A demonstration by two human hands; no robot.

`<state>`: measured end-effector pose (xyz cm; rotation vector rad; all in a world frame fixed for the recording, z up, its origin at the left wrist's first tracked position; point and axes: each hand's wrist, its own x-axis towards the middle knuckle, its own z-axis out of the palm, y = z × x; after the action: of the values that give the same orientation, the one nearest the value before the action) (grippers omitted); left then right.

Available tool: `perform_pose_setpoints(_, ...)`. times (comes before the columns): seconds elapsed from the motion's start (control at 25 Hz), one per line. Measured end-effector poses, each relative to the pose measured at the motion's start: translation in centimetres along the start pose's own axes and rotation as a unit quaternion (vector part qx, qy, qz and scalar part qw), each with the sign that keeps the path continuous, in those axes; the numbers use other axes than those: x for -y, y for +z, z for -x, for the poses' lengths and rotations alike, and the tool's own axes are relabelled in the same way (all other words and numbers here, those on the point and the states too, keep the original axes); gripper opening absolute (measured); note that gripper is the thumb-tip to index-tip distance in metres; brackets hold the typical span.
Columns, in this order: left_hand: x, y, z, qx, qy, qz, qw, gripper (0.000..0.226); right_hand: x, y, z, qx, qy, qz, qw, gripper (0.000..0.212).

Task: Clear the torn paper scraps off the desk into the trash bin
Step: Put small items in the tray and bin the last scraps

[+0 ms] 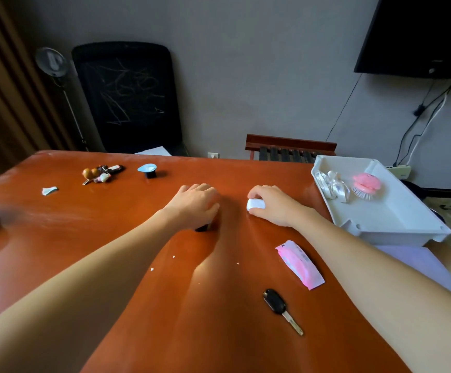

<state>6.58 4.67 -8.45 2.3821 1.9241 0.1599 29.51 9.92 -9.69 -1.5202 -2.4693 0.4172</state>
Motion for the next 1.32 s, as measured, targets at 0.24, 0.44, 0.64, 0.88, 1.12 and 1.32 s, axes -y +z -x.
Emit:
perform_pose_setpoints(0.24,-5.4,-0.3,2.5,-0.023,0.070,0.013,0.997,0.043,1.0,-2.1,4.6,0.006,-0.005,0.013,1.000,0.031)
perform_pose_setpoints(0.44,-9.3,0.7,4.0,-0.003,0.116,0.044,0.992,0.044,0.5,-4.5,9.2,0.001,-0.001,0.027,1.000,0.033)
perform_pose_setpoints(0.64,-13.6,1.6,4.9,0.063,0.164,0.086,0.981,0.048,-1.4,-7.5,12.2,-0.034,-0.001,0.029,0.999,0.031)
perform_pose_setpoints(0.88,-16.6,2.1,4.9,0.093,0.198,0.016,0.976,0.047,-4.9,-10.6,13.0,-0.067,0.038,0.063,0.995,0.028)
perform_pose_setpoints(1.12,-16.3,1.6,3.1,0.074,0.142,-0.004,0.987,0.040,-8.6,-11.5,13.8,-0.078,0.085,0.017,0.993,0.032)
perform_pose_setpoints(1.32,-16.5,-0.4,0.4,0.014,0.136,0.043,0.990,0.037,-11.2,-12.0,13.5,-0.083,0.104,0.007,0.991,0.027)
